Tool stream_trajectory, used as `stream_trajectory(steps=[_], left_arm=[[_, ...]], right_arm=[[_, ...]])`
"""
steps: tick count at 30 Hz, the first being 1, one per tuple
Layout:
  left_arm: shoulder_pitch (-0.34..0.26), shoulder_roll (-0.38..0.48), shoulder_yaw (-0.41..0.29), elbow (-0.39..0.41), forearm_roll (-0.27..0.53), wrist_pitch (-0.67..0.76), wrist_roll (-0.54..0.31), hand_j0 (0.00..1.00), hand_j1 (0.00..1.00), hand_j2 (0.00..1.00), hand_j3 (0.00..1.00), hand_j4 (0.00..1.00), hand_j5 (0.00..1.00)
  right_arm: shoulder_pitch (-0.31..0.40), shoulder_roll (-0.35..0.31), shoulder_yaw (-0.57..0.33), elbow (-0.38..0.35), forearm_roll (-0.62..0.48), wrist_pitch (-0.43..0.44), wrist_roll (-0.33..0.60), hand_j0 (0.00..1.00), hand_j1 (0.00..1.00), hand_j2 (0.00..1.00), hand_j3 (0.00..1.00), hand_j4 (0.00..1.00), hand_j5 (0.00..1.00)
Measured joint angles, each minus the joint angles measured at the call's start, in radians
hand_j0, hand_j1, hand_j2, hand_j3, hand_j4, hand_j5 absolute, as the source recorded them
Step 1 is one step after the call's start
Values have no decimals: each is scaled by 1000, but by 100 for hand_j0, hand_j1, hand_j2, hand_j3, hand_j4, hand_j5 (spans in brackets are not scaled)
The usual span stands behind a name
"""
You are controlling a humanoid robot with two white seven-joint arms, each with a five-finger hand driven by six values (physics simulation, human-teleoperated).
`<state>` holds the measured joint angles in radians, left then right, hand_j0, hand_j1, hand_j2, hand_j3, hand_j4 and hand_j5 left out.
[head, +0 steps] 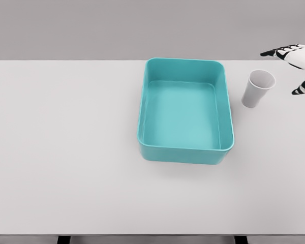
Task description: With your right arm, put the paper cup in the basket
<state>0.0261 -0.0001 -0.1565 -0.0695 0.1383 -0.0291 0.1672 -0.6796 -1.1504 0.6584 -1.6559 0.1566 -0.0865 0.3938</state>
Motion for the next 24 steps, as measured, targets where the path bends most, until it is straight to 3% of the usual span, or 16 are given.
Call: stream_trajectory(steps=[4, 6, 11, 16, 19, 24], left_arm=[[0, 0, 0, 0, 0, 0, 0, 100, 100, 100, 100, 100, 100], [0, 0, 0, 0, 0, 0, 0, 100, 100, 100, 100, 100, 100], [0, 0, 0, 0, 0, 0, 0, 100, 100, 100, 100, 100, 100], [0, 0, 0, 0, 0, 0, 0, 100, 100, 100, 100, 100, 100], [0, 0, 0, 0, 0, 0, 0, 100, 100, 100, 100, 100, 100], [0, 0, 0, 0, 0, 0, 0, 100, 100, 100, 100, 100, 100]], right_arm=[[-6, 23, -21, -1, -17, -14, 26, 100, 100, 100, 100, 100, 100], [-3, 18, -42, 18, -123, -51, 88, 100, 100, 100, 100, 100, 100], [3, -9, -88, 218, -426, -204, 193, 100, 100, 100, 100, 100, 100], [8, -8, -99, 346, -527, -211, 213, 100, 100, 100, 100, 100, 100], [8, 41, -91, 426, -575, -190, 216, 100, 100, 100, 100, 100, 100], [8, 184, -87, 604, -640, -188, 217, 100, 100, 100, 100, 100, 100]])
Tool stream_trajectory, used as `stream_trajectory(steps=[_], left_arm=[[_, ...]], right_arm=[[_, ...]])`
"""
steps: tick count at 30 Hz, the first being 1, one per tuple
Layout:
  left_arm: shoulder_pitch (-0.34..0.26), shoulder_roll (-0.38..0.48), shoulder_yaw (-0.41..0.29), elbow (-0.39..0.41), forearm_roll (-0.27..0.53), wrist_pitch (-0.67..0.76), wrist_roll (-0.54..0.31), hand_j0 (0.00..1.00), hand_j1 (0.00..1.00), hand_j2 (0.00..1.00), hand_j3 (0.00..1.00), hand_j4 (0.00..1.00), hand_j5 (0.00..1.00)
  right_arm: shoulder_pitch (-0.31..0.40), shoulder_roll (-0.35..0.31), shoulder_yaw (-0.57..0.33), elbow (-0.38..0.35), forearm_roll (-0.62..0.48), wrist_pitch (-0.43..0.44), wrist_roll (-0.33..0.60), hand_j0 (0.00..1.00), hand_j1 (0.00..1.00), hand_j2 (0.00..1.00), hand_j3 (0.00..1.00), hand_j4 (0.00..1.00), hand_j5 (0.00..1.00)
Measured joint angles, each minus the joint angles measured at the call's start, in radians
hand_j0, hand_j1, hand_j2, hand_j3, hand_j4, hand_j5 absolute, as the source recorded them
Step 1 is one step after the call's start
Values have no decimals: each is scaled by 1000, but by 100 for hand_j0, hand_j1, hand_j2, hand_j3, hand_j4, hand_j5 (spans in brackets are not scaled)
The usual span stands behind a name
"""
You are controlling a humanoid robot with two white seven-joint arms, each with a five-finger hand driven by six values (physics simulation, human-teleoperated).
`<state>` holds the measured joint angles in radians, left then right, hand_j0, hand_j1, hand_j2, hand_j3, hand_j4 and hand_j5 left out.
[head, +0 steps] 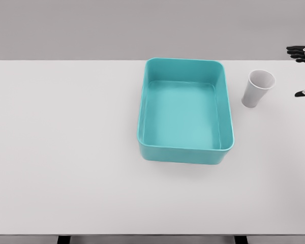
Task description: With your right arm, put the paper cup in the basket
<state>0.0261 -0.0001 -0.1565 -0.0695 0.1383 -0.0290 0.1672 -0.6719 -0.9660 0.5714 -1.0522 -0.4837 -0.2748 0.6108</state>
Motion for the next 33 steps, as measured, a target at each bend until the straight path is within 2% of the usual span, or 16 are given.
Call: stream_trajectory(steps=[3, 6, 13, 19, 33], left_arm=[[0, 0, 0, 0, 0, 0, 0, 100, 100, 100, 100, 100, 100], [0, 0, 0, 0, 0, 0, 0, 100, 100, 100, 100, 100, 100], [0, 0, 0, 0, 0, 0, 0, 100, 100, 100, 100, 100, 100], [0, 0, 0, 0, 0, 0, 0, 100, 100, 100, 100, 100, 100], [0, 0, 0, 0, 0, 0, 0, 100, 100, 100, 100, 100, 100]], right_arm=[[11, 58, -1, 71, -9, -11, 0, 100, 100, 100, 100, 100, 100], [12, 85, -1, 102, -13, -19, 0, 100, 100, 100, 100, 100, 100], [20, 112, 0, 141, -12, -26, 0, 100, 100, 100, 100, 100, 100], [15, 145, 1, 208, 1, -37, 0, 100, 100, 100, 100, 100, 100], [-41, 227, -2, 307, 31, -40, 0, 100, 100, 100, 100, 100, 100]])
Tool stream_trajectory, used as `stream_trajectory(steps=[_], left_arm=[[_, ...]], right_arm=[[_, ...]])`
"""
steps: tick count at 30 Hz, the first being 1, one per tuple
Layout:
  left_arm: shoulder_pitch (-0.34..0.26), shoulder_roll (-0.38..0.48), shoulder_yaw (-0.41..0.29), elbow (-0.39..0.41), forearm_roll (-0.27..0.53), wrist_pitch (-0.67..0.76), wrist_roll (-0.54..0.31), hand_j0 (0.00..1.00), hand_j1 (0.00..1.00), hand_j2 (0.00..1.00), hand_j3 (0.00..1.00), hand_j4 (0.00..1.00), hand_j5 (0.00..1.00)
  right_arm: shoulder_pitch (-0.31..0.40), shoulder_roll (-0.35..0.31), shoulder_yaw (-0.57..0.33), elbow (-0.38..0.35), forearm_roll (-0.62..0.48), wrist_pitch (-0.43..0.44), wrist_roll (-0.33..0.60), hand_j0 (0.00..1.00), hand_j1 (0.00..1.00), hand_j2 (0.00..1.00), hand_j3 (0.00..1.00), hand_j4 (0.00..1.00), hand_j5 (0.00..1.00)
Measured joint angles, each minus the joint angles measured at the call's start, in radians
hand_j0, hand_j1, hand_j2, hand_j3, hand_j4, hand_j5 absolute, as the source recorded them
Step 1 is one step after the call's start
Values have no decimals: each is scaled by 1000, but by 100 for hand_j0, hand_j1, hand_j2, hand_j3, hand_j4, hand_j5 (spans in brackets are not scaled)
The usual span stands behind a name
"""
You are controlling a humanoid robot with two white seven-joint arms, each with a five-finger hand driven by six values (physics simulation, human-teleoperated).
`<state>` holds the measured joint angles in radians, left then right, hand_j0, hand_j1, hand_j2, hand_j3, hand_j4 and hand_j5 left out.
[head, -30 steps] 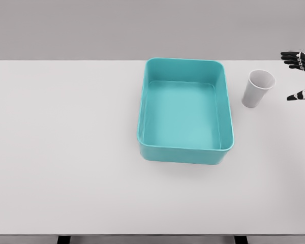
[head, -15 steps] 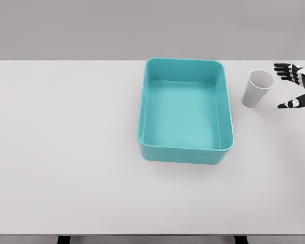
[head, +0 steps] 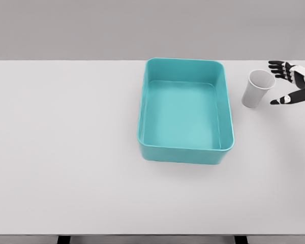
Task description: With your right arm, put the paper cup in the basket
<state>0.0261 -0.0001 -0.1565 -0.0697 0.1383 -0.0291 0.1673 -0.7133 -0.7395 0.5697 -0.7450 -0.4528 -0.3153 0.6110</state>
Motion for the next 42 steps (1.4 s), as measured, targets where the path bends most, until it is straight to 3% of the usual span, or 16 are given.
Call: stream_trajectory(steps=[14, 42], left_arm=[[0, 0, 0, 0, 0, 0, 0, 100, 100, 100, 100, 100, 100], [0, 0, 0, 0, 0, 0, 0, 100, 100, 100, 100, 100, 100]], right_arm=[[-32, 46, -1, 54, 16, 1, 0, 100, 100, 100, 100, 100, 100], [-46, 96, -4, 65, 43, 2, 0, 100, 100, 100, 100, 100, 100]])
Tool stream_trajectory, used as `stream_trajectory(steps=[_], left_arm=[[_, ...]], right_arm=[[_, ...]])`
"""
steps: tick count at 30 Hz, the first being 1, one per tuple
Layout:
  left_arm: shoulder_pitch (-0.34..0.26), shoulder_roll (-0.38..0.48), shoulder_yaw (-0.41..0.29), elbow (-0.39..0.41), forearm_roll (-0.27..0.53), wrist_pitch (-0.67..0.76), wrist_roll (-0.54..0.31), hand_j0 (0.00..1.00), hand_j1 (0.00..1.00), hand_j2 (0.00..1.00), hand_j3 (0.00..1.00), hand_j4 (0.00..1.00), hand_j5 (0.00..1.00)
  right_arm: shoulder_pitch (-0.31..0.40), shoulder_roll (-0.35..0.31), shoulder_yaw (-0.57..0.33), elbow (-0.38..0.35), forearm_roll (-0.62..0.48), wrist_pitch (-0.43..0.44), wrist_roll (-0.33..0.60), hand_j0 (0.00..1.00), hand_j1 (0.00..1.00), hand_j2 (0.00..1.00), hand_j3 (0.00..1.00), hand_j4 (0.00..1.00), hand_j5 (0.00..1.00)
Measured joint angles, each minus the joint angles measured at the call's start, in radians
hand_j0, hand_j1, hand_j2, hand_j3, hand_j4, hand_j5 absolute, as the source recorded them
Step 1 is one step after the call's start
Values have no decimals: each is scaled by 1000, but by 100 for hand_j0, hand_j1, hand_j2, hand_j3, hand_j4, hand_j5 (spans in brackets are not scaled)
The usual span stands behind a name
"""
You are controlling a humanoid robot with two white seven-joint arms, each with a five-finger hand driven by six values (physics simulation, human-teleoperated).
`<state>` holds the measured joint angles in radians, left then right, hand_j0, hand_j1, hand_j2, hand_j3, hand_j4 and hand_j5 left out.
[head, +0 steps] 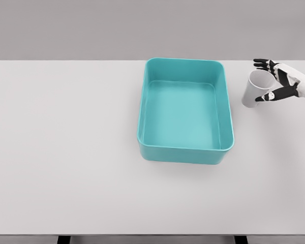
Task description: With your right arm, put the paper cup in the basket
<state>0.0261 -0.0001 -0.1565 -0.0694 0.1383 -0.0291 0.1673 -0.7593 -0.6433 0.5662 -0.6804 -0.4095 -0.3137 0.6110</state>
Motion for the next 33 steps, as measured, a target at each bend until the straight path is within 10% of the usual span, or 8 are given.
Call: stream_trajectory(steps=[4, 10, 25, 33], left_arm=[[0, 0, 0, 0, 0, 0, 0, 100, 100, 100, 100, 100, 100], [0, 0, 0, 0, 0, 0, 0, 100, 100, 100, 100, 100, 100], [0, 0, 0, 0, 0, 0, 0, 100, 100, 100, 100, 100, 100], [0, 0, 0, 0, 0, 0, 0, 100, 100, 100, 100, 100, 100]], right_arm=[[0, 1, 0, -1, 0, 0, 0, 100, 100, 100, 100, 100, 100], [0, -1, 0, -3, 0, 4, 0, 74, 74, 74, 74, 74, 74], [-2, -7, -22, -28, -4, -40, 0, 75, 75, 75, 75, 75, 75], [-15, -18, -70, -156, -3, -61, 0, 75, 75, 75, 75, 75, 75]])
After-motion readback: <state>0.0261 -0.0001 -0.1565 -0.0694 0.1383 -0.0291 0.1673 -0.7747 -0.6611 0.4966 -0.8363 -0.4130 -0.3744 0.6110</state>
